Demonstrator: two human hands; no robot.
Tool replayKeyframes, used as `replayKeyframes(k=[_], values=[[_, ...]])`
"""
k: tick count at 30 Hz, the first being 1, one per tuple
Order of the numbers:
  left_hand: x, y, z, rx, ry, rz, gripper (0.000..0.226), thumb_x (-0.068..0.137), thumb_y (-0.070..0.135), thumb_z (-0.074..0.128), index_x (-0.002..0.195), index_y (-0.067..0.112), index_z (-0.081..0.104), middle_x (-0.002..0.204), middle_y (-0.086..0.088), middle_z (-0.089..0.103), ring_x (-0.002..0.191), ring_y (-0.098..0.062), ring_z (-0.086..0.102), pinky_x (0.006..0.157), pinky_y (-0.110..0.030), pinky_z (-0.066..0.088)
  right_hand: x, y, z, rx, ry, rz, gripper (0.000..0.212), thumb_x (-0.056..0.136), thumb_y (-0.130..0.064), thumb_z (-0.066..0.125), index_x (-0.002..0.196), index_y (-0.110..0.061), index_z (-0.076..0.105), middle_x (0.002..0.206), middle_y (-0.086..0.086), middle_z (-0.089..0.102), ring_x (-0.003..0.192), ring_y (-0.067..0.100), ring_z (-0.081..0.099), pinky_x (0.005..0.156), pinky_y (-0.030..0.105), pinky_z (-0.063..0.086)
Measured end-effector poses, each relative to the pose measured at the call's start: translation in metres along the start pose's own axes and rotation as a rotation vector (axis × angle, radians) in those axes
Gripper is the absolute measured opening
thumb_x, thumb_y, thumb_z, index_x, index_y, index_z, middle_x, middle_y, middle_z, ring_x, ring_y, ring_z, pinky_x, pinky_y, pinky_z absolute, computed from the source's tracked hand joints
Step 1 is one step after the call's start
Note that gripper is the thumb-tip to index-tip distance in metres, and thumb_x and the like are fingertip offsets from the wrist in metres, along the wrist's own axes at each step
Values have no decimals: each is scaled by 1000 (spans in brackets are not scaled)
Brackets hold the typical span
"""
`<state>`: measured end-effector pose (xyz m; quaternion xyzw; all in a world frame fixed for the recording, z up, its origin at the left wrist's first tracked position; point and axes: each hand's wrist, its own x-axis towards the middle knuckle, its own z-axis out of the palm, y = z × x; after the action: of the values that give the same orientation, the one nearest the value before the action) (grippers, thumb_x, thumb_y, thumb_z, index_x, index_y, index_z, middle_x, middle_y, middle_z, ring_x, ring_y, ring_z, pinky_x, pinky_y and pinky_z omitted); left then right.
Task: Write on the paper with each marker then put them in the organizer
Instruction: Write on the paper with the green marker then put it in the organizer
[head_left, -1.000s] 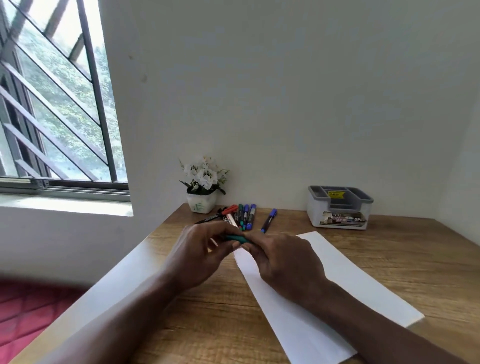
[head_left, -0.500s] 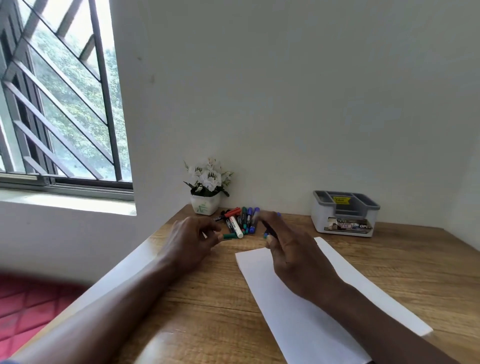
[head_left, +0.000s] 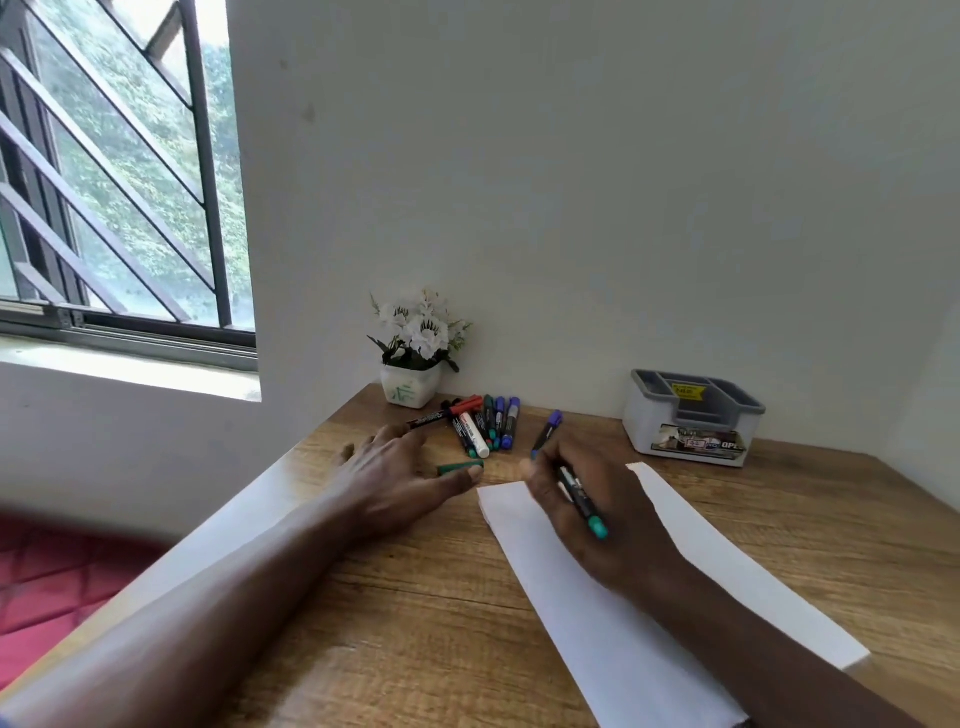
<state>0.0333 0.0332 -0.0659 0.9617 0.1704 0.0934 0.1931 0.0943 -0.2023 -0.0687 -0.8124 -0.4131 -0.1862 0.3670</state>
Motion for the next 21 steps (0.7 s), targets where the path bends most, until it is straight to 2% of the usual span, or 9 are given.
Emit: replayKeyframes(k=[2,5,8,10,12,15,18,21], values=[[2,0,0,43,-43,-5,115,68,99,37,156,26,33,166,-4,26,151,-24,27,125,-55,10,-1,4,1,-132,-161,24,26,90,-60,53,103,-38,58,101,-19,64,98,2,59,83,30,52],[3,1,-1,87,-88,10,110,69,94,43,153,23,36,166,-3,27,151,-22,27,124,-57,8,1,4,-7,-175,-314,26,39,88,-61,61,120,-38,61,120,-19,65,111,2,58,96,35,52],[4,1,-2,92,-104,20,104,72,90,49,151,22,38,166,-1,26,151,-22,27,124,-59,8,4,0,-14,-147,-343,-14,44,86,-63,61,121,-35,65,121,-18,68,111,1,60,94,33,53],[4,3,-2,106,-106,30,101,75,87,50,151,22,39,166,-2,25,151,-22,26,123,-60,8,4,-1,-11,-123,-277,-15,37,89,-59,59,112,-33,70,110,-16,73,101,2,65,85,31,55],[5,3,-2,123,-106,39,100,76,87,49,151,21,39,166,-2,25,151,-23,25,123,-60,8,8,-6,-6,84,-177,92,26,100,-44,54,103,-27,74,93,-8,76,87,8,70,75,31,56],[5,3,-1,130,-107,49,99,75,89,46,149,23,41,165,-2,26,151,-23,26,122,-61,9,15,-21,1,580,-195,424,29,107,-21,45,109,-16,73,90,9,78,84,20,73,69,31,54],[5,2,-2,113,-124,48,99,76,91,41,149,23,42,166,-3,25,151,-23,24,123,-61,7,12,-22,10,687,-221,468,27,104,-19,52,104,-8,77,84,11,76,78,19,69,65,26,54],[6,1,-3,106,-141,51,101,73,92,44,147,24,44,166,-3,26,152,-23,24,123,-61,7,11,-20,12,702,-196,509,19,100,-13,59,103,-7,77,84,13,76,76,18,69,69,26,57]])
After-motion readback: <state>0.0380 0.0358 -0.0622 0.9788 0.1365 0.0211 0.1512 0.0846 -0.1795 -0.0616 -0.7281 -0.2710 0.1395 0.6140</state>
